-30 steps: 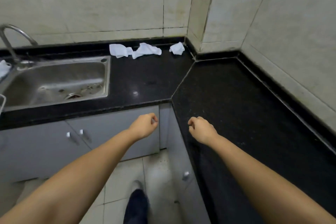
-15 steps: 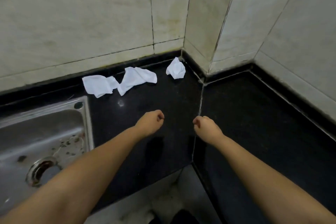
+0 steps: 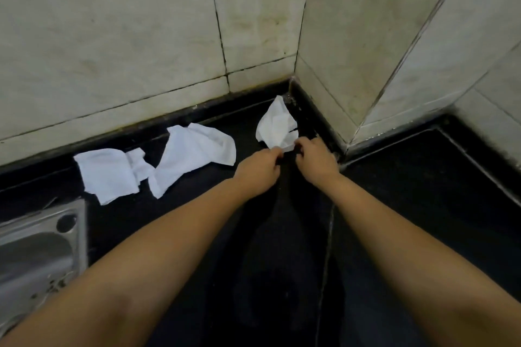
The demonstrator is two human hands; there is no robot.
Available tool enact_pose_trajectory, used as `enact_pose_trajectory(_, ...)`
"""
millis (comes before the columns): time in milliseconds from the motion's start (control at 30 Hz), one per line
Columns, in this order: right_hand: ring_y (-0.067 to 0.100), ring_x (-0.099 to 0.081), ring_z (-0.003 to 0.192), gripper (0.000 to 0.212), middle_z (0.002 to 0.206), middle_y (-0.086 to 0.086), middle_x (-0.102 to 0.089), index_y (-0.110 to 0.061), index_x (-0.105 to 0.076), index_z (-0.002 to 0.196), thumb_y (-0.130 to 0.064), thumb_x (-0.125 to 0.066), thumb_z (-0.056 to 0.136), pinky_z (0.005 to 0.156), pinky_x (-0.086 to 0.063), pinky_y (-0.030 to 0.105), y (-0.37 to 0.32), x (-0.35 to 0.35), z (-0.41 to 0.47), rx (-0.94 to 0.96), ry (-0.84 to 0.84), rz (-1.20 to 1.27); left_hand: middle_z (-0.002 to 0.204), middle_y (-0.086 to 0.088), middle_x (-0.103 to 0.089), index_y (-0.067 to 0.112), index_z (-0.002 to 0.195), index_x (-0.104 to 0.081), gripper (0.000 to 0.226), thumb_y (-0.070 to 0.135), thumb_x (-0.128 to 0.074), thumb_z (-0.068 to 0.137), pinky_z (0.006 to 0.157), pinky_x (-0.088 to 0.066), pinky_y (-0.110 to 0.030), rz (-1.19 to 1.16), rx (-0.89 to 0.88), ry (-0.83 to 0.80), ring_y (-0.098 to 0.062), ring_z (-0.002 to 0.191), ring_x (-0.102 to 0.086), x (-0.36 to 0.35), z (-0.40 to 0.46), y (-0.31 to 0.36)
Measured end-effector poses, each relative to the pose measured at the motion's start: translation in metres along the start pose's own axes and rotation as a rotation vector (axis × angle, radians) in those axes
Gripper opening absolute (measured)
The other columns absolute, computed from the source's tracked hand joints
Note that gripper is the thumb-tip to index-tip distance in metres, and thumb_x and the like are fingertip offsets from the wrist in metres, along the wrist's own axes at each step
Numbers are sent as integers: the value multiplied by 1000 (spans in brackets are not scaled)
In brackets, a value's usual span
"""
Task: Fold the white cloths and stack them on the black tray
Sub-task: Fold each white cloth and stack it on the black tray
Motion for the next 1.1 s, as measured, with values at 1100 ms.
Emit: enact_pose_trajectory(1100,23,-55,89,8,86,1,-56,-15,-57,91,-19,-51,95,78,-51,38,-49,110,-170,-11,261,447,76,-3,-57,5,86,-64,21,17,-49,94,59,-36,-19,-524,81,545,-17,75,-49,121,-162,-36)
Point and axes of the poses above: each hand's wrist, its own z-axis towards the middle knuckle, its own x-axis out of the back of the hand, y = z × x, the point moved 4 cm from there along z, towards the middle knuckle
